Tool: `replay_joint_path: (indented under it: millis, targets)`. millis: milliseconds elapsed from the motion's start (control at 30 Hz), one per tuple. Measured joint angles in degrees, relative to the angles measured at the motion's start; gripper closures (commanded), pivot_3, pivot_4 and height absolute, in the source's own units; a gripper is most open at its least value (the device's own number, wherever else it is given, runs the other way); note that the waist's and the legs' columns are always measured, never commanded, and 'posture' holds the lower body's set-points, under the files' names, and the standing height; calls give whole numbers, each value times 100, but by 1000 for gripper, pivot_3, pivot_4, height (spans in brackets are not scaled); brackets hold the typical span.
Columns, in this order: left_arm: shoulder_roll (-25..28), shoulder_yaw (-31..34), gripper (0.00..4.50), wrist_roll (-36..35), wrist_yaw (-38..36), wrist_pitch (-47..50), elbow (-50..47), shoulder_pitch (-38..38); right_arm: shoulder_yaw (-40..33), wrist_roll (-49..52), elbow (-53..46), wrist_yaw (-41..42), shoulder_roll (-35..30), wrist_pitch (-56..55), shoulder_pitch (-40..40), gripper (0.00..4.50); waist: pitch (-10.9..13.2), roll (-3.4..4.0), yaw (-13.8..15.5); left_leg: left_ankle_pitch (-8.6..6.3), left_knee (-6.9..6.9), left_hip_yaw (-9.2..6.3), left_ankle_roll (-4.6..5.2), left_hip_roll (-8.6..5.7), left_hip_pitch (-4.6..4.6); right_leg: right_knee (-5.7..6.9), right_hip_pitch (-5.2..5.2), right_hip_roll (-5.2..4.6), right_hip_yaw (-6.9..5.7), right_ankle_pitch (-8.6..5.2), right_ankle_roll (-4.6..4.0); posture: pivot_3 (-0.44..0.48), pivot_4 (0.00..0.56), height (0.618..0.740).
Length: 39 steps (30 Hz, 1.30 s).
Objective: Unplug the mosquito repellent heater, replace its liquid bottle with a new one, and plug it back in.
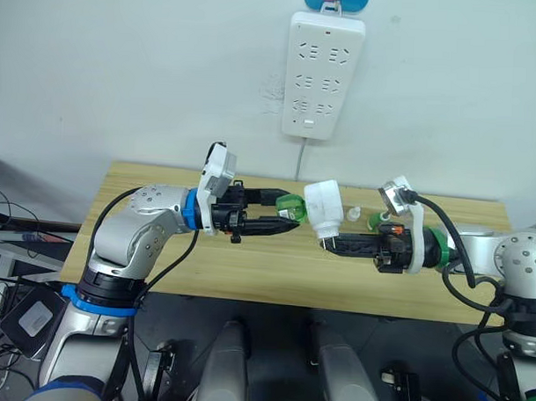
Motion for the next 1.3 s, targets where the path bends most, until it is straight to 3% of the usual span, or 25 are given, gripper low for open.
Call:
replay_joint_path:
  millis: [333, 400, 467, 567, 667, 800, 933, 1133, 1300]
  targets:
    - [46, -214, 2233, 424, -98, -204, 105, 138, 292, 1786, 333, -1505, -104, -189, -212, 4445, 0, 0, -1, 0, -1, 2, 1, -2, -2, -3, -1, 0, 3, -2, 4, -32, 309, 740]
    - [28, -289, 2233, 440, -136, -187, 144, 136, 312, 1395, -60, -1237, -371, -262, -89, 4445, 0, 0, 20, -1, -2, 1, 1, -2, -3, -4, -2, -1, 1, -5, 8, -32, 309, 740]
    - [35, -389, 2233, 472, -204, -111, 247, 174, 407, 385, -746, -454, -872, -625, 195, 4445, 0, 0, 46, -1, -3, -1, 1, 0, -4, -9, -3, 0, -3, -9, 15, -35, 313, 740]
    - [166, -394, 2233, 423, -469, 31, 343, 263, 1096, -2176, -1280, 1232, -1937, -2453, 900, 3883, 0, 0, 53, -1, -1, 2, 0, -1, -2, -12, -4, 0, -3, -11, 18, -41, 314, 740]
    - [432, -441, 2233, 428, -867, 100, 406, 344, 1600, -4405, -641, 2452, -2263, -4922, 1137, 2843, 0, 1, 21, 0, -1, 17, 0, -1, 6, -13, -5, 0, 9, -11, 18, -50, 311, 740]
    - [728, -753, 2233, 418, -1484, 491, 428, 394, 1910, -6677, 1012, 3529, -1670, -9288, 538, 1448, 1, -1, -114, 0, -7, 21, 0, 4, 16, -8, -2, 4, 15, -11, 18, -50, 313, 740]
    - [820, -1093, 2233, 405, -1912, 955, 467, 312, 2165, -7062, 2144, 4390, -909, -12012, -195, 46, 1, 0, -138, 0, -10, 11, -1, 6, 23, 0, 6, 8, 9, -9, 15, -48, 316, 740]
    - [892, -1512, 2233, 238, -2255, 1790, 826, -187, 2727, -6839, 2999, 5306, -371, -13941, -896, 15, 1, 0, -88, 1, 3, 9, -1, 1, 31, 3, 19, 0, 10, -2, 2, -41, 320, 740]
    - [904, -2016, 2233, -2, -2308, 2105, 1059, -631, 3016, -6648, 3317, 5552, -205, -14555, -1353, 15, 1, 0, -73, 0, 1, 3, -1, 2, 39, 5, 28, -2, 5, 6, -12, -51, 322, 740]
